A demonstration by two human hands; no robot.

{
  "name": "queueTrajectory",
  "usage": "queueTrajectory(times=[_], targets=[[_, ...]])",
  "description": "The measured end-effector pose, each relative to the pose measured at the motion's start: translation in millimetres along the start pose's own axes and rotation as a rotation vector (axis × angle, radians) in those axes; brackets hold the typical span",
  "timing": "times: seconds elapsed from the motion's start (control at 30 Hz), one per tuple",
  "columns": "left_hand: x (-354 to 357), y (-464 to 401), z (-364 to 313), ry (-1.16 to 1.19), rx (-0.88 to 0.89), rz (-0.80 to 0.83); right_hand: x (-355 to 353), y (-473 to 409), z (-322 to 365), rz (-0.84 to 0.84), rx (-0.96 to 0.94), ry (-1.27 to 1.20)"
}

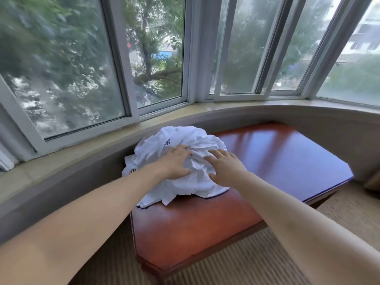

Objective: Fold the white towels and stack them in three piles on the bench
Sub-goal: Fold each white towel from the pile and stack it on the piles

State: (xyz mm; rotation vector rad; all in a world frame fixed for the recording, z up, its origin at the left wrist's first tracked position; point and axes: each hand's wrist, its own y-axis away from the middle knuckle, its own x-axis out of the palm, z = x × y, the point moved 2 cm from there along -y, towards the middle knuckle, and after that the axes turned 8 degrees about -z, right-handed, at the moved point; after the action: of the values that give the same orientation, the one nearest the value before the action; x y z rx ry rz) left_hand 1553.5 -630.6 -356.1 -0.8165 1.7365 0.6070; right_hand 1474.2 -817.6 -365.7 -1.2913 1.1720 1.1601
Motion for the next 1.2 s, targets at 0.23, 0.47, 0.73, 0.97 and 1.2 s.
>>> queueTrajectory(times=[0.23, 0.47, 0.73, 0.97, 1.2], targets=[[30.3, -88.2, 13.5, 0.044, -0.055, 0.047, 31.9, -67.9, -53.9, 0.078, -0.013, -0.036], [62.6, -187.9, 67.5, -0.034, -0.147, 0.019, 76.0, -188.2, -96.0, 0.205, -0.058, -0.038], [96.4, -263.0, 129.5, -0.133, -0.308, 0.020, 133.3, -292.7, -101.2, 0.259, -0.127, -0.144], [107.3, -303.5, 151.0, 0.150, -0.615, 0.043, 156.5, -361.5, -120.2, 0.246, -0.169, -0.253], [121.7, -321.4, 163.7, 0.135, -0.798, 0.197, 192.7, -419.3, -139.1, 0.512, -0.217, -0.246]])
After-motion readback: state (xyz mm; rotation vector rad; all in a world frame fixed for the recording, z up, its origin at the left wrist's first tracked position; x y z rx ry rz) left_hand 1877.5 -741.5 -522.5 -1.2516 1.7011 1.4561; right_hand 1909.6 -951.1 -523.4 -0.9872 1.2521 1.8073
